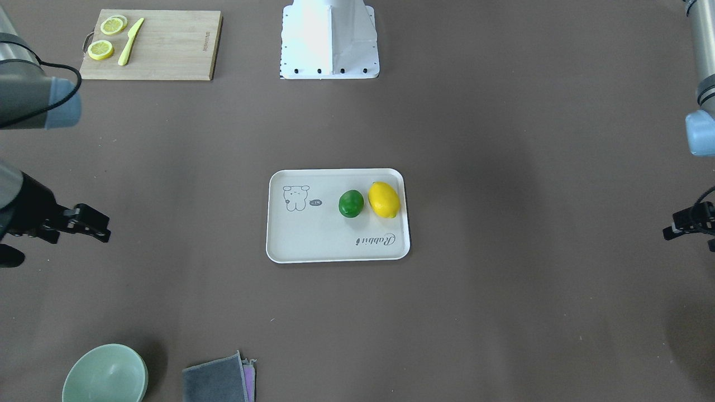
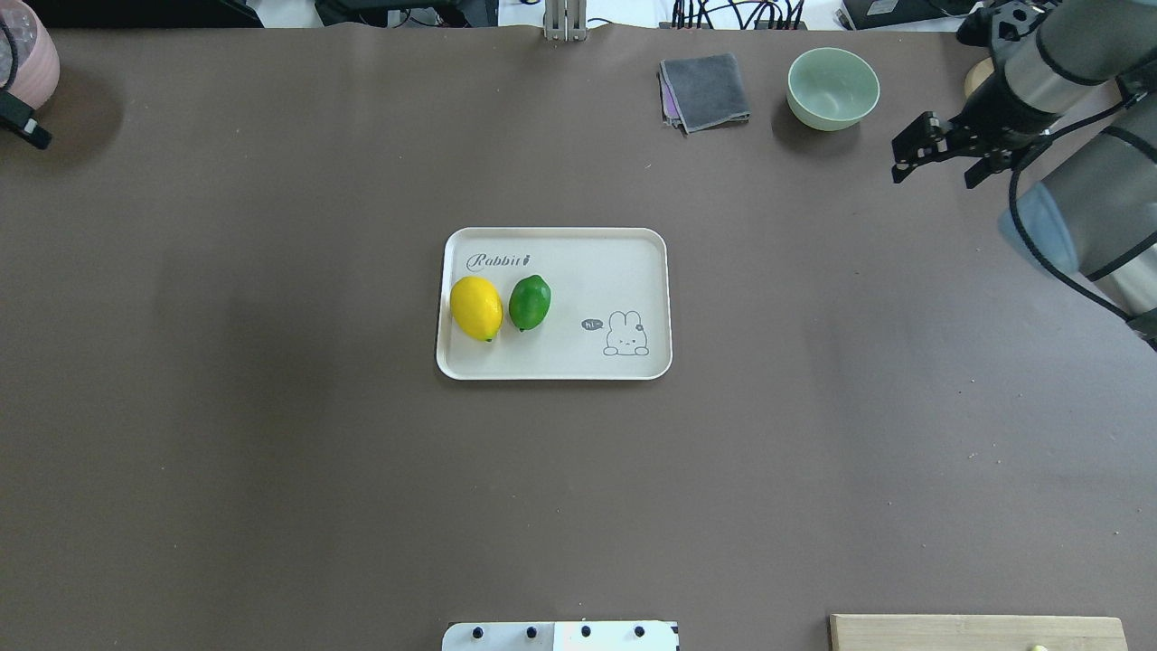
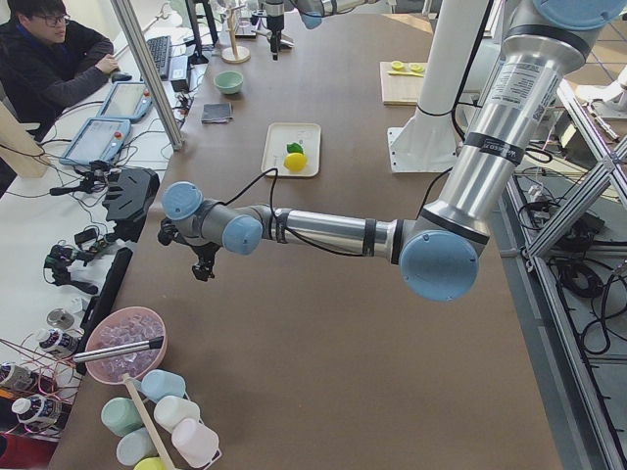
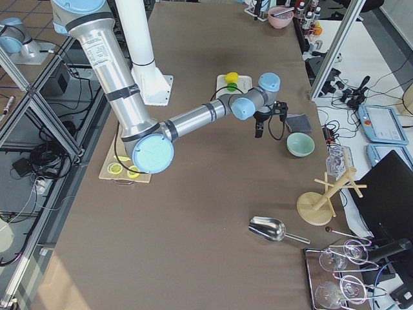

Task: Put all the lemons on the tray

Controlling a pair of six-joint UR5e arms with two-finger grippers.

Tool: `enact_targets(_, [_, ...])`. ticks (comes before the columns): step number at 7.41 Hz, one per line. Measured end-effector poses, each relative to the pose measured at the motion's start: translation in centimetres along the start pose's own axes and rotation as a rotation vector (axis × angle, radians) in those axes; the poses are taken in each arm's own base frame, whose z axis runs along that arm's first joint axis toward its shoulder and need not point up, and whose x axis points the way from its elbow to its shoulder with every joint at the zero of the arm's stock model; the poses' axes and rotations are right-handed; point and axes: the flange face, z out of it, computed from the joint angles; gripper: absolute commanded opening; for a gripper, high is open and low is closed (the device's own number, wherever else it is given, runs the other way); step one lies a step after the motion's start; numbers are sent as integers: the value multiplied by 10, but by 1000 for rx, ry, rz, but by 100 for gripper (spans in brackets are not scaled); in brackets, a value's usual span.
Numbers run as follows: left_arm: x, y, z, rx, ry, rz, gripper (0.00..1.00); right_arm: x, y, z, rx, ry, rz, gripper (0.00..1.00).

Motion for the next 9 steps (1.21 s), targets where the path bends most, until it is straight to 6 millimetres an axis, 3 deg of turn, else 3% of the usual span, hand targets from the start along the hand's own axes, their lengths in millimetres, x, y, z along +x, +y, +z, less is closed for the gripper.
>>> enact_targets(2, [-61,41,-17,6,-25,-62,99,77,19,-41,-28,60,-47,100])
enact_targets(4, [-108,104,-13,-13,-42,-104,99,148,55,-63,-38,80,-32,100])
enact_targets(5, [-120,131,-8,-25,-58,-107,99,180,77,-71,-38,82,-23,100])
enact_targets(6, [-127,145,-6,-38,-80,-99,99,211,97,-77,-41,82,-31,100])
enact_targets(7, [-129,150,-6,-52,-94,-102,99,241,115,-79,-50,82,-56,100])
enact_targets(9, [-134,156,-16,-56,-104,-125,99,278,138,-84,-67,76,-81,100])
